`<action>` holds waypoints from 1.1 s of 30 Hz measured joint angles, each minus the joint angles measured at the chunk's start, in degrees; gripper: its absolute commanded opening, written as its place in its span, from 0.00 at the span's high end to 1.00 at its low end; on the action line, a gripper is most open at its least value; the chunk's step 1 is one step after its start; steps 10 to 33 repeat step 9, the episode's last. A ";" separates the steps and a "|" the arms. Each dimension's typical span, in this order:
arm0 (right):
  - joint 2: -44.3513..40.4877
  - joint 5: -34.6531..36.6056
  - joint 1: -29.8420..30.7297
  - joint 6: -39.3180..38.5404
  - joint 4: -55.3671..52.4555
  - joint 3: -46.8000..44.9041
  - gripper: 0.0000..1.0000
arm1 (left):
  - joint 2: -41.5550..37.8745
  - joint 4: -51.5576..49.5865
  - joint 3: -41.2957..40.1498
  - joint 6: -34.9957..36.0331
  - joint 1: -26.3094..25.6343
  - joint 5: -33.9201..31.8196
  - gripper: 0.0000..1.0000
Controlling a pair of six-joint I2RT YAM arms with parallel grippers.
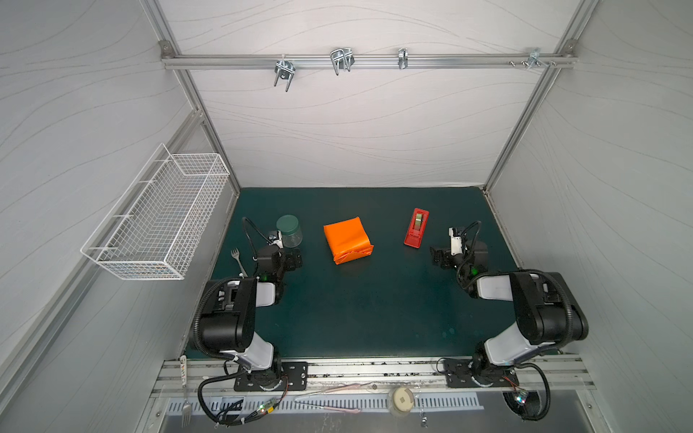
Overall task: Wrap a gift box in wrapping paper
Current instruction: Reset both arms
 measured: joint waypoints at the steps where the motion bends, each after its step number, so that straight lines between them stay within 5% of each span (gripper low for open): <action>1: 0.00 -0.44 -0.35 0.00 0.31 -0.02 0.01 | -0.02 0.20 0.11 0.02 -0.04 -0.02 0.00; 33: 0.13 -1.77 -0.83 0.02 0.94 0.02 0.01 | -0.02 0.79 0.20 0.07 -0.17 0.00 0.00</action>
